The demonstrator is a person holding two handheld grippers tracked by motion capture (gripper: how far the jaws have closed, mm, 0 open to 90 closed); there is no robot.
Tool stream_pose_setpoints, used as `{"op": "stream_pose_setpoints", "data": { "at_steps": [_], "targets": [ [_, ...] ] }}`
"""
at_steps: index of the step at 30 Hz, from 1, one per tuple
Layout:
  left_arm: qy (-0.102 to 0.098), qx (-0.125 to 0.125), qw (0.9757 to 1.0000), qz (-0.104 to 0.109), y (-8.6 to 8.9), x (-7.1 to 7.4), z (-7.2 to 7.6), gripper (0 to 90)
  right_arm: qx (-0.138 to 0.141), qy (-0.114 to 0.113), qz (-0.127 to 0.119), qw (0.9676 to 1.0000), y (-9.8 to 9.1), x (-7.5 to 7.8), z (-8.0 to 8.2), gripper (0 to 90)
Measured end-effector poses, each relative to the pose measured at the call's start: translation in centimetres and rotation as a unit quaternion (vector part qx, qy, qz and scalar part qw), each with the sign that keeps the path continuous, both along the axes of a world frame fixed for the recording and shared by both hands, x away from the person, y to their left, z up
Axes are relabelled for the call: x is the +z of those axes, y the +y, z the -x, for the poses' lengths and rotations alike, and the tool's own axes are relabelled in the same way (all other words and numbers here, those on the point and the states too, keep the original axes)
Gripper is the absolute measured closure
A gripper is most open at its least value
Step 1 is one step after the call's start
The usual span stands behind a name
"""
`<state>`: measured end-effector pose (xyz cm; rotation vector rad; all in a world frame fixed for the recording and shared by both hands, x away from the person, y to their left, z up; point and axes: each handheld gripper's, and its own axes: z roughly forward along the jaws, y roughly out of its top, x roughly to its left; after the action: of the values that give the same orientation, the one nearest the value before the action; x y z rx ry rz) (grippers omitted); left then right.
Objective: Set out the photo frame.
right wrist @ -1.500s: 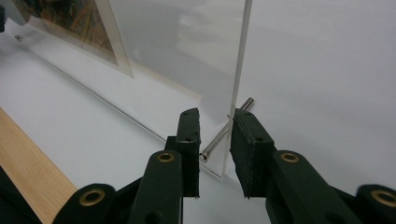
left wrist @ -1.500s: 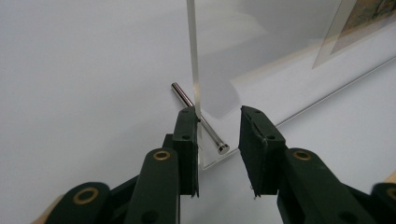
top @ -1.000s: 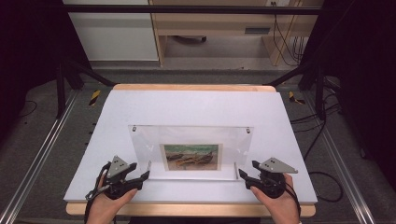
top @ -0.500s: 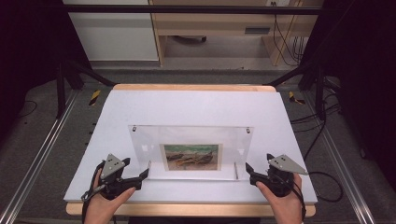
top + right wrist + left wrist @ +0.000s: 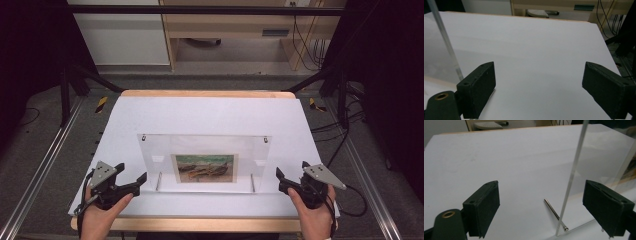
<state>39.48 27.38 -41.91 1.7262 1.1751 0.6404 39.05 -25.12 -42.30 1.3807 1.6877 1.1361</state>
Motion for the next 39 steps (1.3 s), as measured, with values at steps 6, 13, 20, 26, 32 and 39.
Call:
{"op": "stream_pose_setpoints", "data": {
  "at_steps": [6, 13, 20, 26, 32, 39],
  "targets": [
    [-0.004, 0.017, 0.9998, -0.004, 1.0, 0.0, -0.3, 13.6, -0.010, 0.004, -0.003, 0.9999, -0.6, -0.2, -0.3, 12.3],
    [-0.007, 0.037, 0.9992, -0.015, 2.2, -0.3, -0.9, 13.6, -0.027, 0.007, 0.002, 0.9996, -1.1, -0.5, -1.2, 12.5],
    [0.002, 0.055, 0.9981, -0.028, 3.2, -1.0, -1.9, 13.3, -0.043, 0.020, 0.003, 0.9989, -2.1, -1.2, -2.7, 12.3],
    [0.009, 0.069, 0.9966, -0.045, 3.6, -1.6, -3.1, 13.1, -0.049, 0.033, 0.008, 0.9982, -2.5, -1.8, -4.0, 12.0],
    [0.024, 0.077, 0.9949, -0.061, 3.7, -2.5, -4.4, 13.1, -0.050, 0.045, 0.011, 0.9977, -2.8, -2.3, -4.8, 12.0],
    [0.038, 0.080, 0.9933, -0.074, 3.4, -3.2, -5.4, 13.1, -0.055, 0.052, 0.015, 0.9971, -3.1, -2.7, -5.7, 12.0]
  ]
}}
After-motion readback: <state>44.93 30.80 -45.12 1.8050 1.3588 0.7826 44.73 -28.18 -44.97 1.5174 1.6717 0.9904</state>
